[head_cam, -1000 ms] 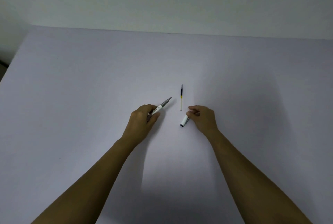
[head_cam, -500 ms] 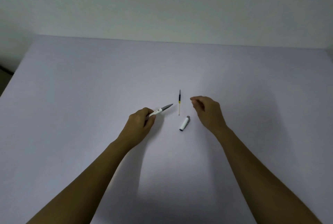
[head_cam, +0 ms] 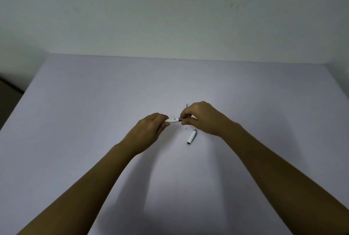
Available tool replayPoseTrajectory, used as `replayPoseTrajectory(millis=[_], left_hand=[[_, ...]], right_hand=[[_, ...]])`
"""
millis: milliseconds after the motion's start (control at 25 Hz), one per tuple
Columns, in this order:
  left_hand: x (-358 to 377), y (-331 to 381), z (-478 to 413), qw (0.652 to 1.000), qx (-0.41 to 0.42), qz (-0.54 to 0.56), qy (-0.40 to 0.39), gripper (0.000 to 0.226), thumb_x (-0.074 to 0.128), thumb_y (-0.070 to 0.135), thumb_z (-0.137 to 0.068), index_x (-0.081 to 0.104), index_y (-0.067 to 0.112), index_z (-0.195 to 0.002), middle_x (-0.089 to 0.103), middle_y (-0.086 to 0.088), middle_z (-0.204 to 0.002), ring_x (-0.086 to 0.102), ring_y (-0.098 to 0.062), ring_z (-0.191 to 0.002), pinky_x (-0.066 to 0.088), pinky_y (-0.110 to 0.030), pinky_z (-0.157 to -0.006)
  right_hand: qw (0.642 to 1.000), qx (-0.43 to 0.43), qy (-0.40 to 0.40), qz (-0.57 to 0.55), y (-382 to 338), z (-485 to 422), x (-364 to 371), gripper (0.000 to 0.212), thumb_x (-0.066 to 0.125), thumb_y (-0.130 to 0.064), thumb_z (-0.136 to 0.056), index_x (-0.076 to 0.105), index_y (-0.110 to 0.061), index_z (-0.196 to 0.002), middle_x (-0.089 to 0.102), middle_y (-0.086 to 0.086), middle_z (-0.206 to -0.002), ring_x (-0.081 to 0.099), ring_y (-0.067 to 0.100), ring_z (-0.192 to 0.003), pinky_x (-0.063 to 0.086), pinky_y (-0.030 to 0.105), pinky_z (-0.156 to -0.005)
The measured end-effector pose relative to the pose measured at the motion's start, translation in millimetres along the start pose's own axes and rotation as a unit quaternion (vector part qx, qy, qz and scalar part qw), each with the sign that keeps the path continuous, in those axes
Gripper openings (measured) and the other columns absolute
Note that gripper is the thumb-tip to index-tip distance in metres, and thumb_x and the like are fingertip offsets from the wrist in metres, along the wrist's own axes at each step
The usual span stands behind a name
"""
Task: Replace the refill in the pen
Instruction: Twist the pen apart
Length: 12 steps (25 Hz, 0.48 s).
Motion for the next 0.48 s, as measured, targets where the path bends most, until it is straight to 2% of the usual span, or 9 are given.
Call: replayPoseTrajectory(millis=[120, 200, 280, 400, 480], left_hand=[[-8, 5, -1, 1.000, 0.009, -0.011, 0.020, 0.017, 0.053, 0.015, -0.092, 0.059, 0.002, -0.101, 0.063, -0.015, -0.083, 0.054, -0.027, -0.068, 0.037, -0.029, -0.059], [-13, 8, 0, 0.999, 0.019, -0.027, 0.032, 0.017, 0.054, 0.015, -0.091, 0.059, 0.002, -0.099, 0.061, -0.015, -0.079, 0.054, -0.028, -0.065, 0.038, -0.029, -0.056], [-15, 12, 2, 0.998, 0.029, -0.040, 0.036, 0.021, 0.049, 0.020, -0.092, 0.060, 0.002, -0.096, 0.060, -0.014, -0.075, 0.052, -0.026, -0.061, 0.037, -0.027, -0.054], [-16, 17, 4, 0.998, 0.031, -0.041, 0.040, 0.028, 0.045, 0.024, -0.090, 0.060, 0.001, -0.095, 0.060, -0.014, -0.073, 0.051, -0.024, -0.059, 0.037, -0.026, -0.052], [-18, 19, 5, 0.998, 0.027, -0.043, 0.047, 0.026, 0.047, 0.022, -0.089, 0.061, 0.001, -0.094, 0.059, -0.014, -0.072, 0.051, -0.024, -0.058, 0.036, -0.026, -0.052]], right_hand=[[0.998, -0.015, 0.056, -0.032, -1, 5, -13, 0.021, 0.068, -0.036, -0.079, 0.067, -0.022, -0.095, 0.070, -0.006, -0.093, 0.061, 0.010, -0.086, 0.048, 0.029, -0.076], [0.999, 0.013, 0.033, -0.036, 6, 6, -8, 0.027, 0.056, -0.041, -0.086, 0.066, -0.020, -0.101, 0.071, -0.004, -0.098, 0.066, 0.013, -0.086, 0.052, 0.031, -0.079], [0.999, 0.010, 0.021, -0.028, 4, 7, -5, 0.026, 0.051, -0.034, -0.092, 0.069, -0.016, -0.096, 0.073, -0.001, -0.092, 0.068, 0.016, -0.080, 0.053, 0.033, -0.077], [0.992, -0.020, 0.069, -0.100, -4, 12, -16, 0.007, 0.068, -0.022, -0.081, 0.065, -0.017, -0.085, 0.068, -0.006, -0.081, 0.062, 0.002, -0.075, 0.050, 0.020, -0.068], [0.990, -0.010, 0.073, -0.117, -3, 15, -17, 0.012, 0.067, -0.026, -0.082, 0.063, -0.020, -0.090, 0.064, -0.011, -0.081, 0.057, -0.003, -0.074, 0.045, 0.012, -0.066]])
Point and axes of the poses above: each hand's wrist, its own z-axis away from the middle knuckle, its own x-axis out of the palm, y = z × x, the point moved 10 cm from there along -z, towards the middle knuckle
